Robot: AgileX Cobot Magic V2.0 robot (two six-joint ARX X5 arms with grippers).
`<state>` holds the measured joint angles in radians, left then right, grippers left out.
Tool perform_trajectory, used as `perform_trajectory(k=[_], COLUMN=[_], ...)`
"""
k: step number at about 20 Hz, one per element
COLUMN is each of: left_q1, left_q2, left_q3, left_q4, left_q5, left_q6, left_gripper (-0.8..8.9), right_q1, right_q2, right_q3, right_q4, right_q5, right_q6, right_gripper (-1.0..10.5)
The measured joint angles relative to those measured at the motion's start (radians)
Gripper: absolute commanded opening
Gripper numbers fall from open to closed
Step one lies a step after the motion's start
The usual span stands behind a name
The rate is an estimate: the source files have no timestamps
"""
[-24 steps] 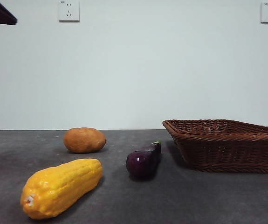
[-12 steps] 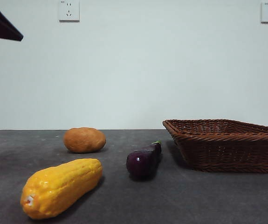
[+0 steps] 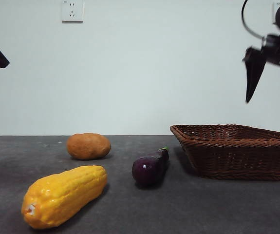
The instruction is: Help me put the vegetables on the table into the basket
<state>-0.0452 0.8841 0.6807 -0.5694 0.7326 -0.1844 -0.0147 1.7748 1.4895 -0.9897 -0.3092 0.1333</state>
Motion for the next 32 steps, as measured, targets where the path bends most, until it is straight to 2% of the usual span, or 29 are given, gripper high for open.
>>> perform_trajectory(k=[4, 9, 10, 11, 12, 14, 18, 21, 23, 25, 28, 30, 32], left_q1=[0.0, 0.0, 0.0, 0.0, 0.0, 0.0, -0.001, -0.032, -0.079, -0.174, -0.324, -0.42, -0.491], left_q2=[0.0, 0.0, 0.002, 0.004, 0.01, 0.023, 0.058, 0.106, 0.151, 0.204, 0.3, 0.377, 0.458], left_q3=[0.0, 0.0, 0.0, 0.0, 0.0, 0.0, 0.0, 0.0, 0.016, 0.071, 0.193, 0.259, 0.311], left_q4=[-0.01, -0.011, -0.011, -0.012, -0.012, -0.012, -0.013, -0.014, -0.053, -0.121, -0.171, -0.205, -0.253], left_q5=[-0.001, -0.001, -0.001, -0.001, -0.001, -0.001, -0.001, -0.005, -0.068, -0.185, -0.378, -0.465, -0.502], left_q6=[0.043, 0.05, 0.051, 0.051, 0.051, 0.053, 0.05, 0.014, -0.007, -0.013, -0.019, -0.019, -0.018], left_gripper=[-0.04, -0.04, -0.04, -0.04, -0.04, -0.04, -0.04, 0.0, 0.1, 1.05, 4.31, 6.31, 6.69], right_q1=[0.008, 0.008, 0.008, 0.008, 0.008, 0.008, 0.008, 0.008, 0.008, 0.008, 0.005, 0.005, 0.005], right_q2=[0.113, 0.223, 0.236, 0.244, 0.248, 0.248, 0.248, 0.231, 0.179, 0.093, -0.033, -0.095, -0.155], right_q3=[0.036, 0.038, 0.038, 0.038, 0.038, 0.038, 0.038, 0.038, 0.038, 0.038, 0.038, 0.038, 0.038], right_q4=[0.022, 0.068, 0.08, 0.087, 0.097, 0.096, 0.079, 0.068, 0.043, 0.023, -0.056, -0.111, -0.142], right_q5=[0.014, 0.014, 0.014, 0.014, 0.014, 0.013, 0.013, -0.002, 0.005, 0.023, 0.034, 0.072, 0.093], right_q6=[-0.02, -0.056, -0.061, -0.064, -0.065, -0.071, -0.104, -0.104, -0.103, -0.107, -0.12, -0.132, -0.143], right_gripper=[5.7, 5.6, 5.3, 4.5, 3.2, -0.1, -0.1, -0.1, -0.1, -0.1, -0.1, -0.1, -0.1])
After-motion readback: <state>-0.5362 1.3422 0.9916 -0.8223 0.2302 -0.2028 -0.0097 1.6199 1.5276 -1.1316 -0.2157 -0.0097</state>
